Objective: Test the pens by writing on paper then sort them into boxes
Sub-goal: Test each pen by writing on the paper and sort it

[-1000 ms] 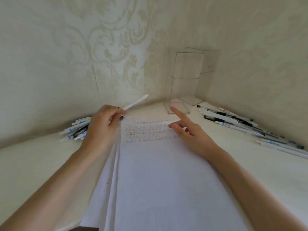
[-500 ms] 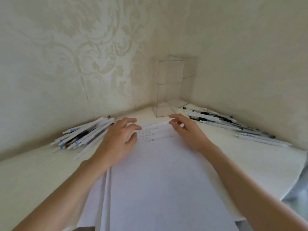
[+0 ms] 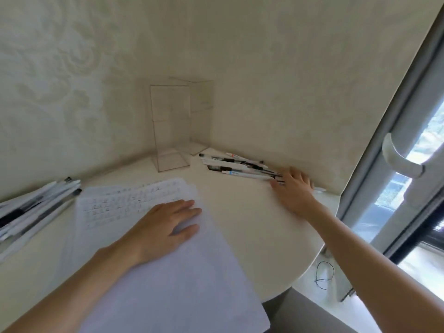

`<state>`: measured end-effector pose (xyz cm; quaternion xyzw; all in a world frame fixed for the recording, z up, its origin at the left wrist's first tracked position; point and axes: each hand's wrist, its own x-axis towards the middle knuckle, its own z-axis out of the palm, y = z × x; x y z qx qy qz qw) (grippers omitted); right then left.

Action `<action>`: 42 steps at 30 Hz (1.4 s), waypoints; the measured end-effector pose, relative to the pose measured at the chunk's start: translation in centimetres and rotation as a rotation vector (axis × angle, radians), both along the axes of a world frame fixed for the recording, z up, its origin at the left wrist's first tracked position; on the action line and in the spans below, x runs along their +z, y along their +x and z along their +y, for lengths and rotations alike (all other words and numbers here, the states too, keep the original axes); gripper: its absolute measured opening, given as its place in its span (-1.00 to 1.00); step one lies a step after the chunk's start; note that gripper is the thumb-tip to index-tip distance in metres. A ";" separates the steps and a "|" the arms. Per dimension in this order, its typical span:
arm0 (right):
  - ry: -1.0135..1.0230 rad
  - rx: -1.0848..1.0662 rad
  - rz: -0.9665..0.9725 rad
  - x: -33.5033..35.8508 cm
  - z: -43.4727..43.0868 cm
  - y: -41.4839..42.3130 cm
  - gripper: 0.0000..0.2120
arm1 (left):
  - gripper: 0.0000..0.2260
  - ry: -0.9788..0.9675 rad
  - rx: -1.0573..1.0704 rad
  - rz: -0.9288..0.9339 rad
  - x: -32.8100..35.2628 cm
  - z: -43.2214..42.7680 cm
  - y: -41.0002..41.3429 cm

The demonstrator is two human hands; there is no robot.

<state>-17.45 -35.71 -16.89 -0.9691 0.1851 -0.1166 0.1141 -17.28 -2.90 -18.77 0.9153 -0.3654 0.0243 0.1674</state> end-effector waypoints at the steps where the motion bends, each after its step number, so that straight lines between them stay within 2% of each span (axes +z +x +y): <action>1: -0.014 -0.013 0.053 -0.4 -0.1 0.1 -0.49 | -0.13 -0.004 0.003 0.000 0.0 0.0 0.0; 4: -0.023 -0.028 0.133 -1.2 1.0 0.6 -0.43 | -0.13 -0.010 0.010 -0.008 0.0 0.0 -0.2; 12: 0.016 0.066 0.160 -1.1 8.2 2.1 -0.33 | -0.10 -0.085 0.029 0.034 0.2 0.1 -0.3; 14: 0.042 0.082 0.142 -0.9 9.2 2.5 -0.32 | -0.11 -0.122 0.035 0.021 0.1 0.1 -0.3; 16: 0.135 0.113 0.044 -0.7 9.5 2.4 -0.33 | -0.15 -0.172 0.045 0.030 0.1 0.3 -0.1; 19: 0.288 0.228 -0.225 0.1 8.4 1.6 -0.52 | -0.22 -0.214 0.043 0.042 0.5 1.4 0.3; 21: 0.291 0.297 -0.307 0.5 7.0 0.8 -0.67 | -0.29 -0.198 0.033 0.010 0.9 2.7 0.3; 24: 0.239 0.366 -0.269 0.1 5.6 -0.3 -0.75 | -0.39 -0.147 0.021 -0.007 1.2 5.0 -0.4; 28: 0.021 0.404 -0.193 -1.0 5.6 -0.6 -0.76 | -0.62 -0.114 -0.067 0.007 0.3 6.9 -2.3; 31: -0.055 0.397 -0.180 -1.1 5.7 -0.4 -0.75 | -0.57 -0.088 -0.091 0.036 -0.2 6.8 -3.1; 38: -0.034 0.484 -0.148 -0.7 6.6 -0.5 -0.87 | -0.49 -0.104 -0.077 0.003 -0.4 6.3 -2.7; 42: 0.035 0.476 -0.179 -0.2 7.6 -1.4 -0.89 | -0.58 -0.177 -0.075 -0.051 -0.1 6.5 -3.2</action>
